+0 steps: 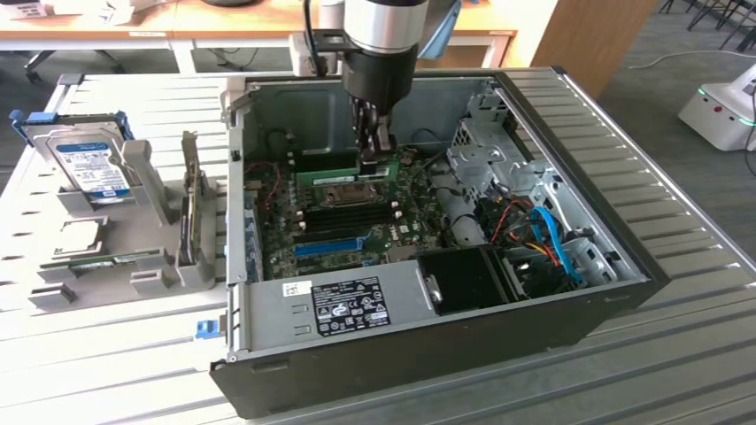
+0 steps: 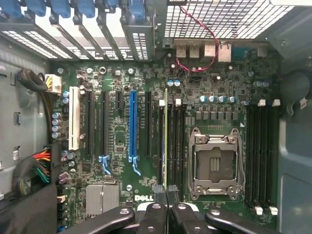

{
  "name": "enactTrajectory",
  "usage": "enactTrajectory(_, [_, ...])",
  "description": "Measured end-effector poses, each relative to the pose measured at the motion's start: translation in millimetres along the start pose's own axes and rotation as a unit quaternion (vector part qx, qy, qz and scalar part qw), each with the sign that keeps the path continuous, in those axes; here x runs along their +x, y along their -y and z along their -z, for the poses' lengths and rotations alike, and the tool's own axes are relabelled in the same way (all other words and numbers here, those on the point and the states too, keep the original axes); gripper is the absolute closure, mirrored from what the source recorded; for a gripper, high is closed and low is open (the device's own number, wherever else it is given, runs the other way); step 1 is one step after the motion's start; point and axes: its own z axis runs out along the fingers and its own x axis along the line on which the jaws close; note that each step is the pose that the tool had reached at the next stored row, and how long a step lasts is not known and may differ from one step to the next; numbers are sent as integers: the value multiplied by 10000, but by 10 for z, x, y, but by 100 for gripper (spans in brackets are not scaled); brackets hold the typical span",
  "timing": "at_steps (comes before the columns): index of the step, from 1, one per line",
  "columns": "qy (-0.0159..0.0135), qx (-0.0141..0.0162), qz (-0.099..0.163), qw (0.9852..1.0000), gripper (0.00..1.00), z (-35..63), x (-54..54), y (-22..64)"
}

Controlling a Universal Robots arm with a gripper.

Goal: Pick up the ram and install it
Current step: 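Insert the ram into the slot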

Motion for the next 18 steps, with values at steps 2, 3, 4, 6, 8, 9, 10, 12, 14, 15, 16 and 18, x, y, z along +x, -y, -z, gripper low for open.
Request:
enactTrajectory(2, [0,0,0,10000,88,-23,0,0])
enactTrajectory(3, [0,0,0,10000,88,-33,0,0])
enactTrajectory(4, [0,0,0,10000,88,-45,0,0])
enactTrajectory(6, [0,0,0,10000,88,-69,0,0])
enactTrajectory(8, [0,0,0,10000,88,-96,0,0])
enactTrajectory(9, [0,0,0,10000,88,-109,0,0])
enactTrajectory(10, [0,0,0,10000,88,-123,0,0])
enactTrajectory(12, [0,0,0,10000,88,-153,0,0])
enactTrajectory(14, [0,0,0,10000,88,-186,0,0])
enactTrajectory(15, [0,0,0,10000,88,-201,0,0])
enactTrajectory(16, [0,0,0,10000,88,-216,-1,0])
enactTrajectory(18, [0,0,0,10000,88,-242,0,0])
